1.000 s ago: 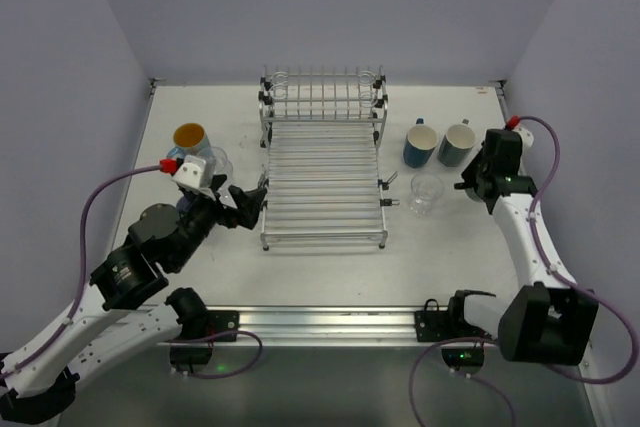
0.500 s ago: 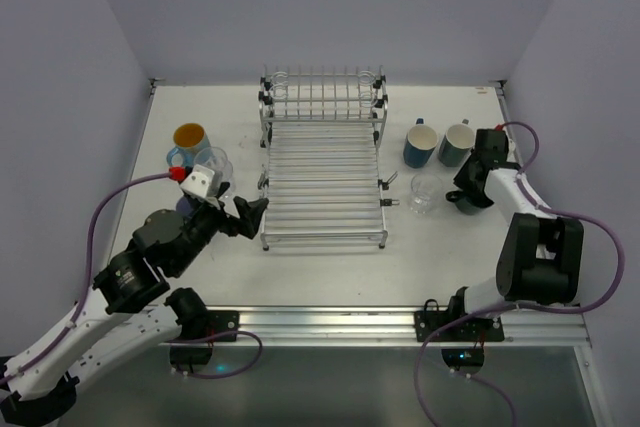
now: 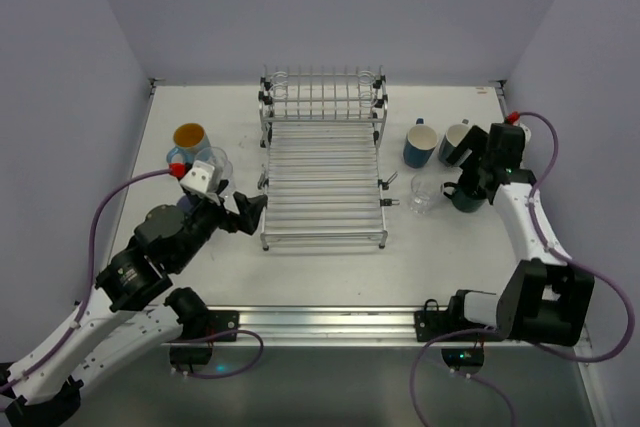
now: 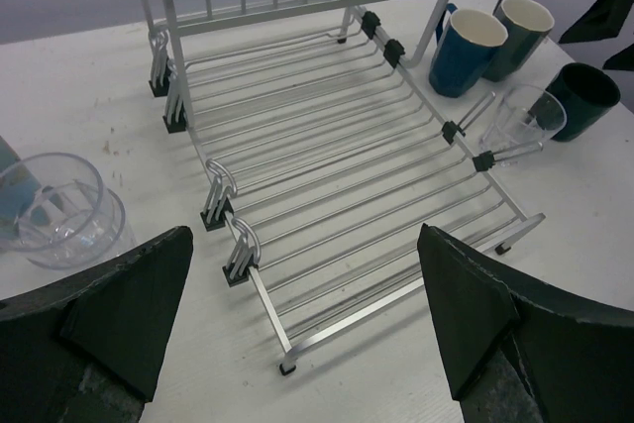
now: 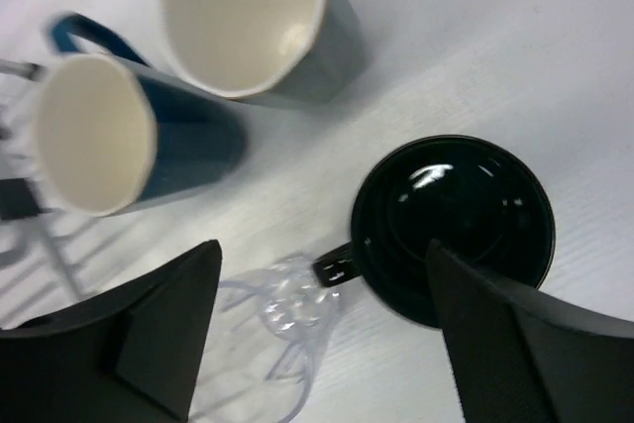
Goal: Unload the cups from the dish rack
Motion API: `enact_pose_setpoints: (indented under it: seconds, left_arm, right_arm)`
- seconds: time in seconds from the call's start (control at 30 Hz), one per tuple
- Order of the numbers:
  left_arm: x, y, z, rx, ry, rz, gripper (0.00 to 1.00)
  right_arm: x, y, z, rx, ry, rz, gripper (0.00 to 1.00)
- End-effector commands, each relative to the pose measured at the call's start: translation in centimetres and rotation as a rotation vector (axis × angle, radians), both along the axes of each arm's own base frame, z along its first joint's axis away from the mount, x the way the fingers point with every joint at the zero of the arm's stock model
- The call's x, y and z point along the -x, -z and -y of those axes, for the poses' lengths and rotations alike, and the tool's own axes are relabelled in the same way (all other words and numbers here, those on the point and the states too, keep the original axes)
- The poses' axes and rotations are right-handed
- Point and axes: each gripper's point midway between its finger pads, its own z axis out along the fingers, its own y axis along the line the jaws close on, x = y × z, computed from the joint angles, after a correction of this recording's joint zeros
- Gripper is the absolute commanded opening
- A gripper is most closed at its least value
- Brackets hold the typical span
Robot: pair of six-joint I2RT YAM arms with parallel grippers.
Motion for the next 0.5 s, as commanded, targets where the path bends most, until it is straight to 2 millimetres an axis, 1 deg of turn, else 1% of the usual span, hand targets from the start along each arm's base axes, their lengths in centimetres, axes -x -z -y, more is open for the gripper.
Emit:
enact_pose_setpoints:
  seconds: [0.0,0.03,0.07,0.1,0.13,0.17,0.2,0.23,0.27,0.3,0.33,0.37,0.4,0.43,0.47]
  left_arm:
    - [-0.8,-0.7,-0.2,-0.012,-0.025,0.033,1.0]
    - [-0.9,-0.9,-0.2,-0.008,-0.027,0.035,1.0]
    - [-1.1,-1.1,-0.1,-0.011,-0.032,0.031,1.0]
    - [-1.1,-1.5,0.0,-0.006,-0.031,0.034,1.0]
    - [-0.9,-2.7,0.0,0.014,-0.027,0.048,1.0]
    - [-0.9,-3.3,0.2,0.027,-0.02,0.049,1.0]
    - [-0.8,-3.9,0.3,0.038,-0.011,0.055,1.0]
    - [-0.6,-5.4,0.2,0.064,-0.005,0.077,1.0]
    - [-0.3,-6.0,0.3,0.076,0.003,0.081,1.0]
    - [-0.2,-6.7,0.2,0.092,0.003,0.086,1.0]
    - [0.2,-8.3,-0.2,0.123,0.001,0.106,1.0]
    - [0.5,-9.1,-0.5,0.136,-0.001,0.117,1.0]
    - [0.8,-9.9,-0.9,0.151,-0.004,0.131,1.0]
    - [1.2,-11.3,-1.5,0.178,-0.017,0.154,1.0]
    - [1.7,-12.0,-2.2,0.192,-0.025,0.163,1.0]
  right_arm:
    - [-0.5,-8.7,-1.8,-0.054,-0.043,0.267,0.89]
    - [0.6,-11.5,-2.3,-0.063,-0.058,0.365,0.94]
    - [1.3,-12.9,-3.2,-0.089,-0.089,0.425,0.98]
    - [1.9,-15.0,-4.7,-0.143,-0.141,0.502,0.99]
    - [2.9,-15.6,-5.7,-0.175,-0.182,0.545,0.99]
    - [4.9,-19.2,-7.0,-0.185,-0.247,0.688,0.99]
    - [6.1,-19.3,-8.0,-0.231,-0.275,0.719,0.99]
    - [7.5,-20.4,-9.2,-0.26,-0.336,0.765,0.99]
    - [10.0,-22.6,-10.0,-0.254,-0.374,0.861,0.99]
    - [11.2,-22.9,-10.4,-0.267,-0.392,0.886,0.99]
    - [12.5,-23.6,-10.8,-0.266,-0.413,0.917,0.99]
    - [14.7,-24.7,-11.2,-0.254,-0.429,0.976,0.99]
    - [15.7,-24.9,-11.4,-0.248,-0.437,0.998,0.99]
    - [16.6,-25.2,-11.4,-0.241,-0.44,1.018,0.99]
    - [18.2,-25.6,-11.6,-0.225,-0.446,1.052,0.99]
